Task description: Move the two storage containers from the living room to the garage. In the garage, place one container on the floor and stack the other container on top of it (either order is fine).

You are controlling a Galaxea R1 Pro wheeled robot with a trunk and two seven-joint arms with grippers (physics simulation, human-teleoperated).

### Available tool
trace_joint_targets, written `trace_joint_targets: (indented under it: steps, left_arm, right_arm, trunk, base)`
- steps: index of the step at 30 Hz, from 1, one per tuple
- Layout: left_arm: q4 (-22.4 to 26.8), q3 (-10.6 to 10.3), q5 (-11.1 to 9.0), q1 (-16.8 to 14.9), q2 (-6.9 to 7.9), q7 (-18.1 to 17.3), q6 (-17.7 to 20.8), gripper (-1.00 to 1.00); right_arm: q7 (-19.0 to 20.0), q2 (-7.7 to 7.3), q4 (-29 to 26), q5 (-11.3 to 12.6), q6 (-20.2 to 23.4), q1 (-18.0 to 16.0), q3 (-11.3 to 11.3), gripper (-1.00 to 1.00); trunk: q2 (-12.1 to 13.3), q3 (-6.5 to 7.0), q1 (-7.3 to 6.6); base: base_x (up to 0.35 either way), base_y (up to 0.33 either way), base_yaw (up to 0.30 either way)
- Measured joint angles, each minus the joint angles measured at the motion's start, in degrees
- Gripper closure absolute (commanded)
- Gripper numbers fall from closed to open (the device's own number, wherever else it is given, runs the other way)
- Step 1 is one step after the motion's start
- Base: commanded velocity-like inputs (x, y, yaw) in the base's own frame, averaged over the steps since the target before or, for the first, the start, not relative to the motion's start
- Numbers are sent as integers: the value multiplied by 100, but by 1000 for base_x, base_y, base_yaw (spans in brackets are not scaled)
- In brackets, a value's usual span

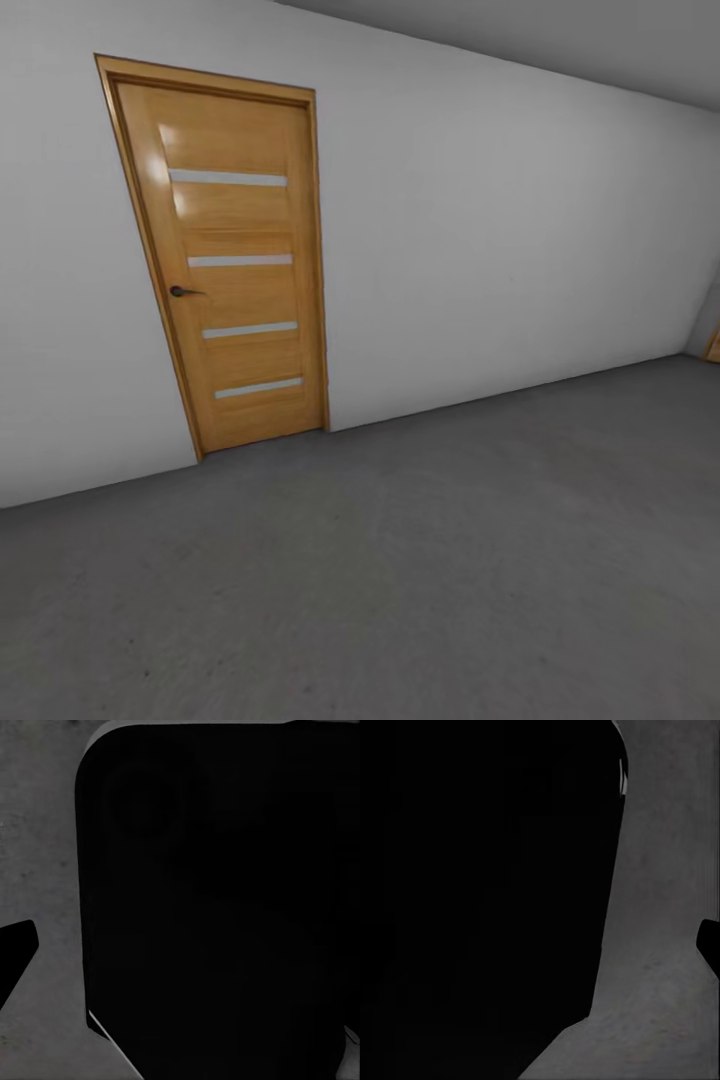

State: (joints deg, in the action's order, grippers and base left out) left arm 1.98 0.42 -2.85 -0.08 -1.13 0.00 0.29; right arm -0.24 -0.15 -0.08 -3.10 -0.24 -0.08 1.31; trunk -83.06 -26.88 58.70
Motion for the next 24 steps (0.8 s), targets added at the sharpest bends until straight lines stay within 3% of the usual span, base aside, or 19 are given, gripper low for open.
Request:
trace_joint_targets:
  steps: [6, 24]
  left_arm:
    - [2, 0, -8, 0, 0, 0, 12, -100]
    - [6, 0, -9, 0, 3, 32, -24, -100]
  right_arm:
    - [2, -6, 0, 0, 3, 0, -1, -100]
    - [7, -11, -8, -13, 0, 0, 4, -100]
  trunk:
    - [0, 0, 0]
    - [0, 0, 0]
  base:
    - [322, 0, 168]
    - [322, 0, 6]
